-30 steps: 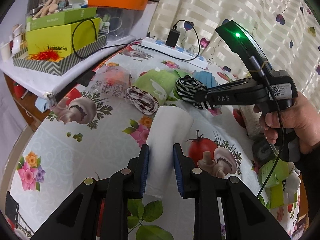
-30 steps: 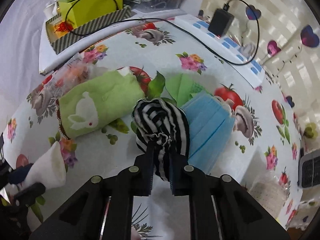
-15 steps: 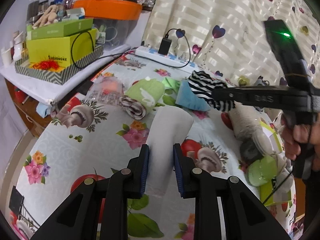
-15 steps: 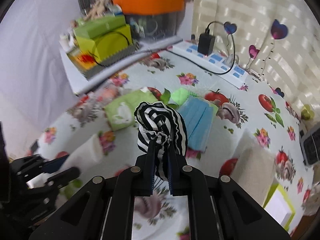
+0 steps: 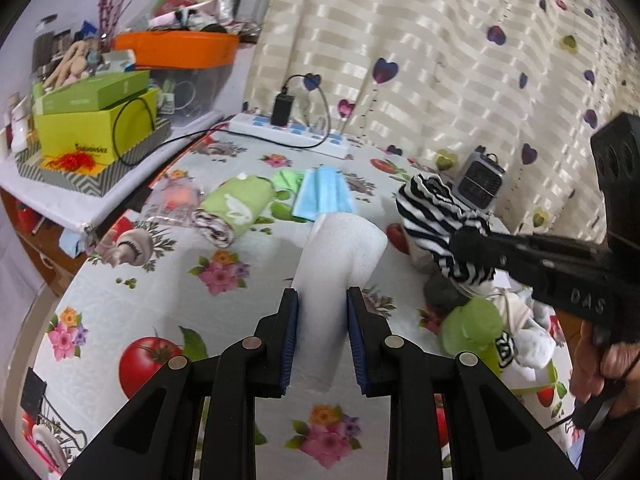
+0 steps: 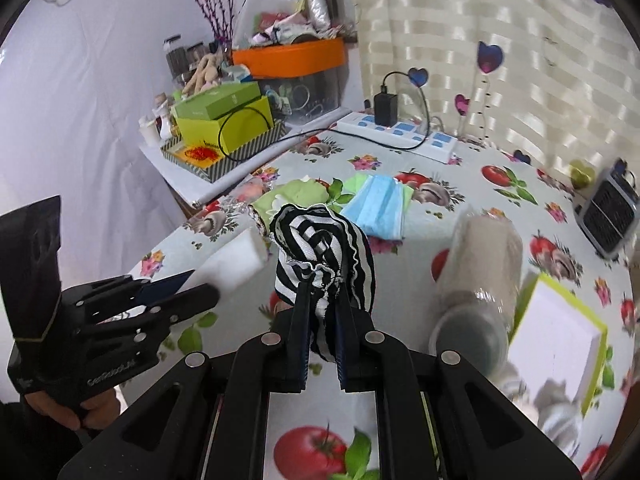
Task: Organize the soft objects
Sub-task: 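Carry the white towel and striped sock over the white box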
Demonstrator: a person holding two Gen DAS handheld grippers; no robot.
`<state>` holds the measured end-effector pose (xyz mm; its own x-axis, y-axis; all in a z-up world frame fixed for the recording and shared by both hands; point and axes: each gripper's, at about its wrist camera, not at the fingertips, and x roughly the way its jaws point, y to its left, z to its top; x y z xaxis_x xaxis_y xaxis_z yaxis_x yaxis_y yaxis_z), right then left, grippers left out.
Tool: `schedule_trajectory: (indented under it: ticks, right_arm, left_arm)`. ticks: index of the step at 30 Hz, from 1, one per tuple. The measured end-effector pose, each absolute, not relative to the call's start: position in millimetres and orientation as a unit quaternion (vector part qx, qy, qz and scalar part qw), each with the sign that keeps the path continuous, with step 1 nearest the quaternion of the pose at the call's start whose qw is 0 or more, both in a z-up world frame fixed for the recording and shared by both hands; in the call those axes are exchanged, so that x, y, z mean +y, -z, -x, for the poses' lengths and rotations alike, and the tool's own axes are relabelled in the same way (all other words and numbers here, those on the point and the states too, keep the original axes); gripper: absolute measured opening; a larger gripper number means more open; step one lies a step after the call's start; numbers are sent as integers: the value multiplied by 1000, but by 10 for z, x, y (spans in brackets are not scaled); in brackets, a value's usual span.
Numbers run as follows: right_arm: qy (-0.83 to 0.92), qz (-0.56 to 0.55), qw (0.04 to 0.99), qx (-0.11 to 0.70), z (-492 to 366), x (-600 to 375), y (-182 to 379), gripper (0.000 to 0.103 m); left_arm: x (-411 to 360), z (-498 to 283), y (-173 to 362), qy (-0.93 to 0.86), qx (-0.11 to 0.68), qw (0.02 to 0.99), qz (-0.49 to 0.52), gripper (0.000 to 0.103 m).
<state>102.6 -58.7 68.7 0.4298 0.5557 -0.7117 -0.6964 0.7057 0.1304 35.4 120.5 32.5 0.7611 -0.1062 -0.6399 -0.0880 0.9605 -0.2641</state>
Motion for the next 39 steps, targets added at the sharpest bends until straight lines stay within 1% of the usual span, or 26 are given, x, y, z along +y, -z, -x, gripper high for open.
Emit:
schedule_trajectory:
  ticks: [12, 39]
  right_arm:
    - [-341, 28, 864, 370, -736, -1160, -664, 11]
    - [-308, -20, 882, 357, -627, -1759, -706, 11]
  left_arm:
    - [915, -312, -391, 36, 347, 929, 123, 23]
    - [383, -420, -581, 83, 342, 932, 86, 23]
